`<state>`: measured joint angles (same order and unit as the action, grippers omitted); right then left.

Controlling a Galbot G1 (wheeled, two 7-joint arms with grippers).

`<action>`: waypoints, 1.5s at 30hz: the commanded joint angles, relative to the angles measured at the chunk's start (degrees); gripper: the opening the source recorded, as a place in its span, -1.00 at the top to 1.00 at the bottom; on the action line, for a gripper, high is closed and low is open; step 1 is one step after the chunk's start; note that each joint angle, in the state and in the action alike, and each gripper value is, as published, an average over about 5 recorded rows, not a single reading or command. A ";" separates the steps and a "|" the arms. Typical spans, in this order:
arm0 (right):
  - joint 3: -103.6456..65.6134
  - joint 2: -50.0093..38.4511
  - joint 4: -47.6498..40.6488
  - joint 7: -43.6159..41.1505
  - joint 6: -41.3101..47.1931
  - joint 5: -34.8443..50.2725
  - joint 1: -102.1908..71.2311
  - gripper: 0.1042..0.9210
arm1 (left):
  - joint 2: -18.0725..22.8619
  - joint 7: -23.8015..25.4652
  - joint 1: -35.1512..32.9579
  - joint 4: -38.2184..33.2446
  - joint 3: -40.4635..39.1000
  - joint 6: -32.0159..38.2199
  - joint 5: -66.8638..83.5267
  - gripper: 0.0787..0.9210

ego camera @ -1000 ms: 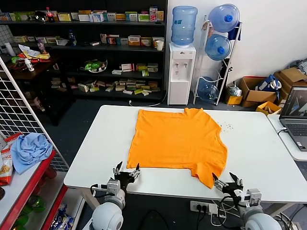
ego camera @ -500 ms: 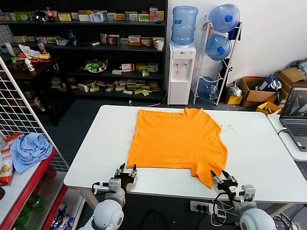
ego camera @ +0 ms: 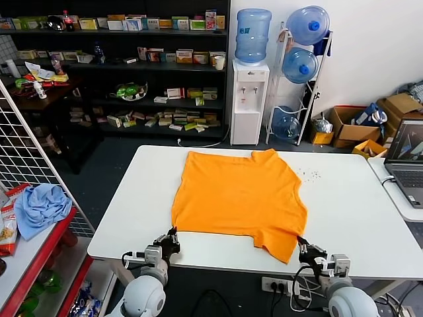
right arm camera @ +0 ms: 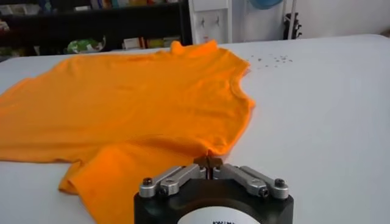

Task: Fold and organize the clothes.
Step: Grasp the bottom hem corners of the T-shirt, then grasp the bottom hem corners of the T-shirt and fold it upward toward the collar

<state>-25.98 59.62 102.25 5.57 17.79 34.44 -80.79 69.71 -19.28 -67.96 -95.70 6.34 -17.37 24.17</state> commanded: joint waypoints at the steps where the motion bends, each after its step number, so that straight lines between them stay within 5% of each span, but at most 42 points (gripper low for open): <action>1: -1.59 -1.28 7.04 0.68 0.76 -0.80 -5.17 0.95 | -1.98 -0.24 -3.20 -7.55 0.32 -0.31 -0.08 0.94; 11: -6.76 -4.40 14.30 -0.08 -1.37 -6.20 -16.30 0.95 | -5.29 -0.29 -7.92 -13.88 1.00 0.88 -2.47 0.94; 18: -5.28 -3.74 11.43 -1.39 -5.18 -10.02 -11.14 0.95 | -3.74 1.99 -4.74 -10.41 1.29 5.91 -7.93 0.94; 45: 10.85 -2.87 -24.68 -6.03 -8.37 -10.92 28.36 0.95 | 4.11 4.55 18.59 15.23 -4.52 9.12 -10.27 0.94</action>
<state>-20.15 55.67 88.39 0.74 9.52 24.82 -63.23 71.61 -15.32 -58.05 -90.00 4.00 -8.90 14.70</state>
